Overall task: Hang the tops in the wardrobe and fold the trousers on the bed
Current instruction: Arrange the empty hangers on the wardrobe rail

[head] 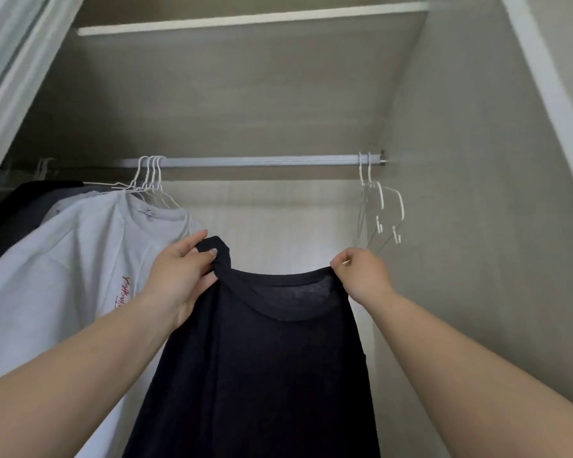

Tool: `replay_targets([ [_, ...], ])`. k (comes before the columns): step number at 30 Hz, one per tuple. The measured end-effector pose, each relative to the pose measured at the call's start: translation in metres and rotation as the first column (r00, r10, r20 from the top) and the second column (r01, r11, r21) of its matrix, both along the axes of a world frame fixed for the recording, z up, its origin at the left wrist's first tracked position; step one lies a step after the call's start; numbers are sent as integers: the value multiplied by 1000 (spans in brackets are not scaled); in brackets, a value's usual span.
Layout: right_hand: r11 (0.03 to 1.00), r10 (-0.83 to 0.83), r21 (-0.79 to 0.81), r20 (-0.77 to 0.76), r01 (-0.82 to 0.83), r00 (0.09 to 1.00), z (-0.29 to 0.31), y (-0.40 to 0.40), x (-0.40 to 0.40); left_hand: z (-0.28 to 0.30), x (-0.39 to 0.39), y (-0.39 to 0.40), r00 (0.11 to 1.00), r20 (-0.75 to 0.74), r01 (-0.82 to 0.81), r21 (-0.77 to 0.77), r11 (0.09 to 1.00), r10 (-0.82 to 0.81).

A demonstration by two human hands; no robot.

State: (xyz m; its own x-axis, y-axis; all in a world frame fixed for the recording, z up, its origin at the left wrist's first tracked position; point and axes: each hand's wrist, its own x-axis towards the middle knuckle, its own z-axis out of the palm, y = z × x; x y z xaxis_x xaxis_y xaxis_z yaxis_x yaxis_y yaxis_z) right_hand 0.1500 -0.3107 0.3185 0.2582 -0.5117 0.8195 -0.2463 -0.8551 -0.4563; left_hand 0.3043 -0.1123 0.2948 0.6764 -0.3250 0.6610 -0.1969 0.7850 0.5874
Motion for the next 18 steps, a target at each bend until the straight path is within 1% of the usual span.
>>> replay_targets([
  [1,992,-96,-84,-56,91,994,4,0,-3,7,2,-7,1000,13,3,-8,1000,-2],
  [2,960,-221,-200,-113,196,969,8,1,-5,13,4,-15,1000,28,7,-11,1000,-7],
  [3,890,-364,-352,-162,291,917,13,3,-6,20,8,-23,999,47,18,-11,1000,-17],
  [4,792,-482,-511,-186,334,856,18,5,-6,26,11,-29,998,64,22,-8,1000,-21],
  [5,669,-581,-660,-178,342,794,26,7,-7,33,15,-37,996,81,34,-4,999,-33],
  [6,535,-661,-779,-145,327,736,35,10,-8,38,19,-45,994,98,45,3,999,-45],
  [7,397,-721,-866,-89,305,687,46,12,-10,42,22,-52,992,121,45,14,999,-46],
  [8,271,-770,-917,-24,292,638,59,15,-13,46,25,-59,988,145,41,24,999,-44],
  [9,177,-813,-936,36,306,581,72,18,-16,49,27,-66,985,166,36,34,999,-41],
  [10,116,-853,-931,84,345,515,83,21,-18,52,30,-72,982,183,29,42,999,-36],
  [11,93,-890,-910,106,404,444,92,25,-19,55,33,-77,980,197,25,49,999,-34],
  [12,100,-920,-877,98,469,380,100,27,-21,57,36,-82,978,207,23,53,998,-33],
  [13,129,-942,-840,63,527,331,105,28,-21,58,39,-86,977,212,23,57,998,-35],
  [14,173,-952,-799,14,575,306,110,28,-22,58,41,-90,976,215,25,62,998,-38],
  [16,260,-949,-730,-72,633,307,116,25,-23,58,47,-95,973,226,23,79,997,-41],
  [18,280,-951,-710,-110,646,290,118,22,-27,58,54,-97,969,242,20,98,995,-44],
])
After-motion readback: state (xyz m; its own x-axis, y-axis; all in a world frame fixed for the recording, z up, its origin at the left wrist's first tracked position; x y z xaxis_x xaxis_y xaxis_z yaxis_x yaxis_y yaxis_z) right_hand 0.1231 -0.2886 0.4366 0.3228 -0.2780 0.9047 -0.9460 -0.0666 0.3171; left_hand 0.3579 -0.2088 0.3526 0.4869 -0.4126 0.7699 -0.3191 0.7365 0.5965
